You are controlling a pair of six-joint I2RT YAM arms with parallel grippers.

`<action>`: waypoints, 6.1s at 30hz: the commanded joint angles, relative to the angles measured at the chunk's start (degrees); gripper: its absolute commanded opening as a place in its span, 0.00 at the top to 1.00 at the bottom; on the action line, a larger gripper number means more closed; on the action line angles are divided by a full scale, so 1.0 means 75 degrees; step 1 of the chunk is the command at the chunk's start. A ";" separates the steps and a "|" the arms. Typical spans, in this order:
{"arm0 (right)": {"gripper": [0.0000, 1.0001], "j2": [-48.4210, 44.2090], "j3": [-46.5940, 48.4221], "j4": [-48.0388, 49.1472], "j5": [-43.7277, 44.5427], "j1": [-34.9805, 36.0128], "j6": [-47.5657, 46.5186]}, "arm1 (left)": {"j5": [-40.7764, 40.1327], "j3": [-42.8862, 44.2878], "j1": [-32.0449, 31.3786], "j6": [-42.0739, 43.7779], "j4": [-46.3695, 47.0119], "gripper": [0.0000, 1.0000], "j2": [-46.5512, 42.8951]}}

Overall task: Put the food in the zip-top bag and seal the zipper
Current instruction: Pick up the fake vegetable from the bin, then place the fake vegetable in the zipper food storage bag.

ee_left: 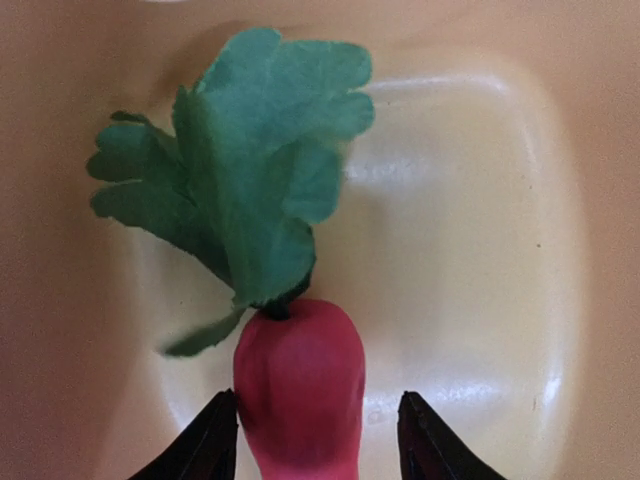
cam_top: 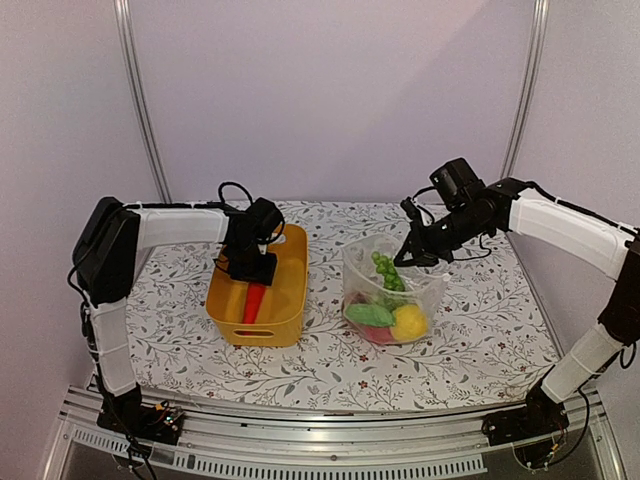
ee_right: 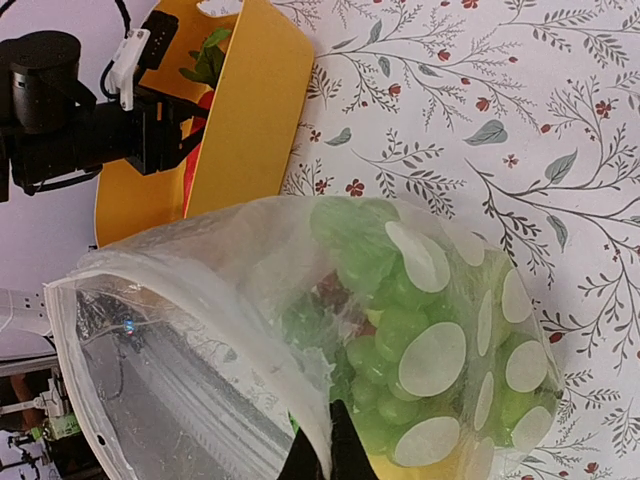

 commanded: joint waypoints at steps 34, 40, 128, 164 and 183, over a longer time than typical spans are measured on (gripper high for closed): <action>1.00 -0.0504 -0.0401 0.0140 0.0023 0.0005 0.0288 | 0.0259 0.0095 0.0301 0.0503 0.0221 0.55 0.0373; 1.00 -0.0551 -0.0489 0.0150 -0.0009 0.0003 0.0305 | 0.0332 -0.0027 0.0301 0.0441 0.0291 0.54 0.0261; 1.00 -0.0861 0.0025 -0.0244 -0.0187 0.0046 0.0370 | 0.4821 -0.0006 -0.3544 0.5764 0.6619 0.78 -0.1252; 1.00 0.0093 0.1209 -0.0853 -0.0452 -0.0042 -0.0311 | 0.2340 0.0833 -0.4019 0.6310 0.3757 0.29 -0.1489; 1.00 0.0126 0.1315 -0.0851 -0.0504 -0.0042 -0.0200 | 0.3734 0.1144 -0.3711 0.5281 0.3628 0.67 -0.0191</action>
